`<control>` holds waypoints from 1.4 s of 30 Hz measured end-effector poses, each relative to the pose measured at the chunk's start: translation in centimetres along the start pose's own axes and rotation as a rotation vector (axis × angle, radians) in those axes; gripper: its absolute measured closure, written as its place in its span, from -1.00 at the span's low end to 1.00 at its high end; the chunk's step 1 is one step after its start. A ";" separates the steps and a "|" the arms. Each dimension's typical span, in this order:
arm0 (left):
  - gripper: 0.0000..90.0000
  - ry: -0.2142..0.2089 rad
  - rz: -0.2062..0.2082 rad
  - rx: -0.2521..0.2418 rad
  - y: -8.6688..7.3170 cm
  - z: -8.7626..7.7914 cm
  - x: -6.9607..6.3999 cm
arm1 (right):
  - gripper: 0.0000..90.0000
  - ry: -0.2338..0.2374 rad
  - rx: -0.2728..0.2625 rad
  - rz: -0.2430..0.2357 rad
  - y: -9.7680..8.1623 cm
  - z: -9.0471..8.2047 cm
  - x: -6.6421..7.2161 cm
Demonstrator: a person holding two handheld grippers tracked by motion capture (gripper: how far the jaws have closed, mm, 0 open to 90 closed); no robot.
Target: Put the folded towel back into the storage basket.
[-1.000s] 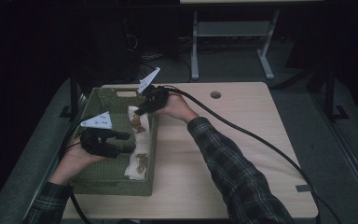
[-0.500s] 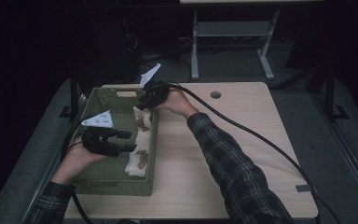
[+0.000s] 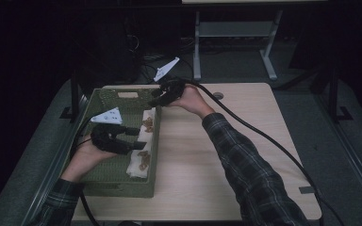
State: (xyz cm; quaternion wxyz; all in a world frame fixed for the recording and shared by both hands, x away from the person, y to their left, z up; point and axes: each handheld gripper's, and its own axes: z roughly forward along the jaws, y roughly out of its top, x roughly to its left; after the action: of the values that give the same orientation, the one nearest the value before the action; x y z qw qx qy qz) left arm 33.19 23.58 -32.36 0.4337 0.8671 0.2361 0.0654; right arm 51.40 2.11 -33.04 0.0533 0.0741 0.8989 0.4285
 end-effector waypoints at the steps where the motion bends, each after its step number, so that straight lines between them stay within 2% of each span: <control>1: -0.15 0.002 -0.003 -0.001 0.4 0.3 -0.2 | 0.06 -0.001 0.004 0.007 -0.2 -0.3 0.0; 7: -0.17 0.006 0.003 -0.007 1.9 1.5 -1.0 | 0.04 -0.006 -0.003 0.029 -2.0 -2.9 -0.1; 14: -0.21 0.012 0.012 0.002 3.8 3.9 -2.9 | 0.01 -0.018 -0.027 0.047 -4.4 -6.4 0.0; 19: -0.22 0.000 0.025 0.010 4.9 5.9 -4.3 | 0.00 -0.023 -0.036 0.053 -6.4 -8.1 0.1; 28: -0.24 -0.031 0.064 0.017 6.7 9.2 -6.5 | -0.01 -0.025 -0.037 0.077 -9.9 -10.1 -0.1; 32: -0.25 -0.056 0.086 0.001 7.3 10.9 -7.2 | -0.02 -0.031 -0.035 0.089 -11.2 -10.6 0.1; 42: -0.30 -0.094 0.154 -0.009 6.9 15.6 -9.9 | -0.04 -0.036 -0.036 0.131 -14.8 -11.1 0.4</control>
State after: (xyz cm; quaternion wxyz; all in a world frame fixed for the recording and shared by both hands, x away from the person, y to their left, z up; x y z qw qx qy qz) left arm 31.92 4.21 -35.61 0.4420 0.8828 0.1479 0.0589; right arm 47.91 -15.51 -37.65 0.0427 0.1398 0.8831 0.4458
